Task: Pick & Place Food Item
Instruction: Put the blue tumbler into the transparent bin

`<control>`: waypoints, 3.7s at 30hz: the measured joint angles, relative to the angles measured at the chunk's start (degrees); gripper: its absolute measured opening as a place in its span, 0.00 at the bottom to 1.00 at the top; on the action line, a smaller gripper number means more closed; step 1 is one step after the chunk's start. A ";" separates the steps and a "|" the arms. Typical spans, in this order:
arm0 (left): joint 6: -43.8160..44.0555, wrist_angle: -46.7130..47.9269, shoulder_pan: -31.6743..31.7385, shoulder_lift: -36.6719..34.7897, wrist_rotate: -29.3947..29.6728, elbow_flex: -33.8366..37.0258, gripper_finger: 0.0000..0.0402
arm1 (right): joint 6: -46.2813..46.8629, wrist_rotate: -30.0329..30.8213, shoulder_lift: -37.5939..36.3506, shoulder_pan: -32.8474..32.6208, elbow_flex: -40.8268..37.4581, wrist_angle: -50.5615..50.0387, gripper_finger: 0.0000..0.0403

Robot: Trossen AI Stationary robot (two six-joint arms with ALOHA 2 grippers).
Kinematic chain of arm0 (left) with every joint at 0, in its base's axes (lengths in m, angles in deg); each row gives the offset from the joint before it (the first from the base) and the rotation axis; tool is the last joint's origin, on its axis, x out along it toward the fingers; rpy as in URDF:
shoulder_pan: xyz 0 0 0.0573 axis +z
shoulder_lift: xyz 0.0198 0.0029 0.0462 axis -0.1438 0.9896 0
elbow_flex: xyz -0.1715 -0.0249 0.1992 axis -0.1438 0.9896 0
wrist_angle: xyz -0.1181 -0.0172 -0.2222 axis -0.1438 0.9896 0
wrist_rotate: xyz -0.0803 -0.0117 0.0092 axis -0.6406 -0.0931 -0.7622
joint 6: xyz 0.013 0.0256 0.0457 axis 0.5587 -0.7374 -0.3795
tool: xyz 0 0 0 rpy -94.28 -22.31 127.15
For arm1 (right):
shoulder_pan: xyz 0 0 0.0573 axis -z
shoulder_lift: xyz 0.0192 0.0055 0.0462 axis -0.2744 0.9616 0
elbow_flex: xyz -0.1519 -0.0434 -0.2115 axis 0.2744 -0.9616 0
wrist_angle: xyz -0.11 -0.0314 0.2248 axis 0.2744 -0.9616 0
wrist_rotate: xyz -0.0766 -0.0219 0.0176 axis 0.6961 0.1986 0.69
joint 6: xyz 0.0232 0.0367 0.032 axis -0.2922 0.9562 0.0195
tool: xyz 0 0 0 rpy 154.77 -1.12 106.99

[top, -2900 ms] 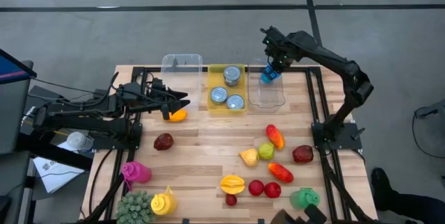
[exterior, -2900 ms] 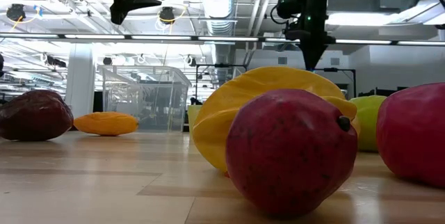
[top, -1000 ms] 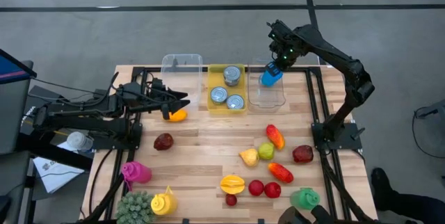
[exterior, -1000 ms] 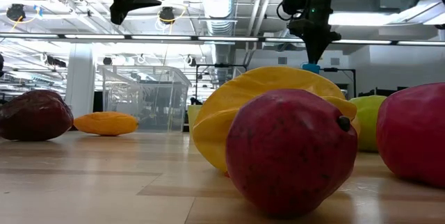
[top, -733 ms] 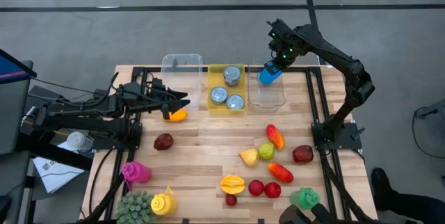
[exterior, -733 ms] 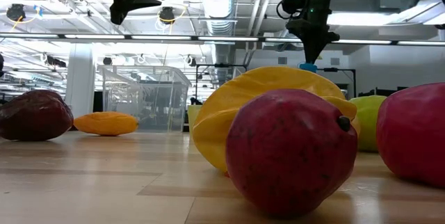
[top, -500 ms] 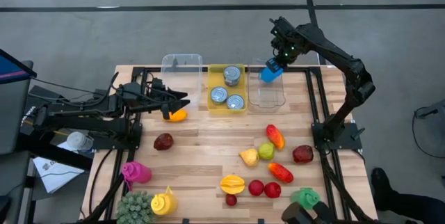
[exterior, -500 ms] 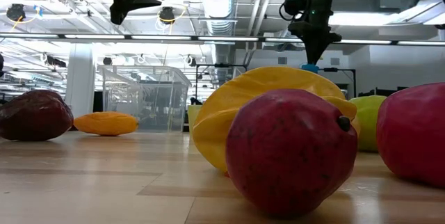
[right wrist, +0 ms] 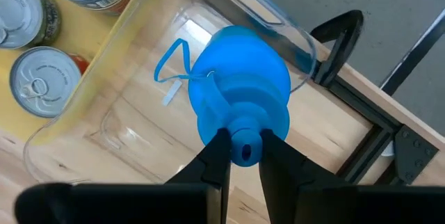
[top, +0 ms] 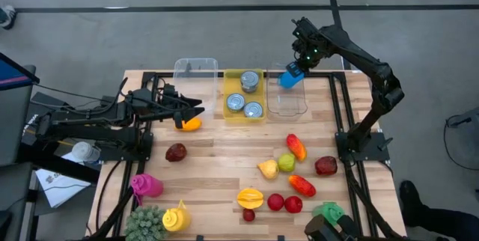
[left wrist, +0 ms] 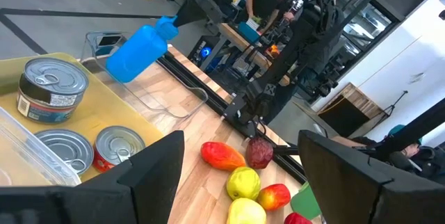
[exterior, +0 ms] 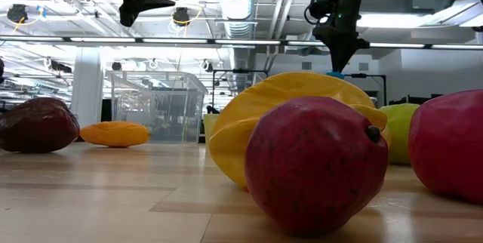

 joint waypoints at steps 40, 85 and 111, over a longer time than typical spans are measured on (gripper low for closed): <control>-0.02 0.02 0.00 0.00 0.07 0.00 0.68 | 0.11 0.03 0.00 0.62 0.03 -0.99 0.13; -0.01 0.02 0.09 -0.01 1.28 0.00 0.68 | -0.94 0.03 -0.02 -0.91 -0.83 0.18 0.13; -0.01 0.00 0.09 -0.02 1.29 0.00 0.68 | -1.50 3.13 0.00 -0.43 -0.72 -3.16 0.13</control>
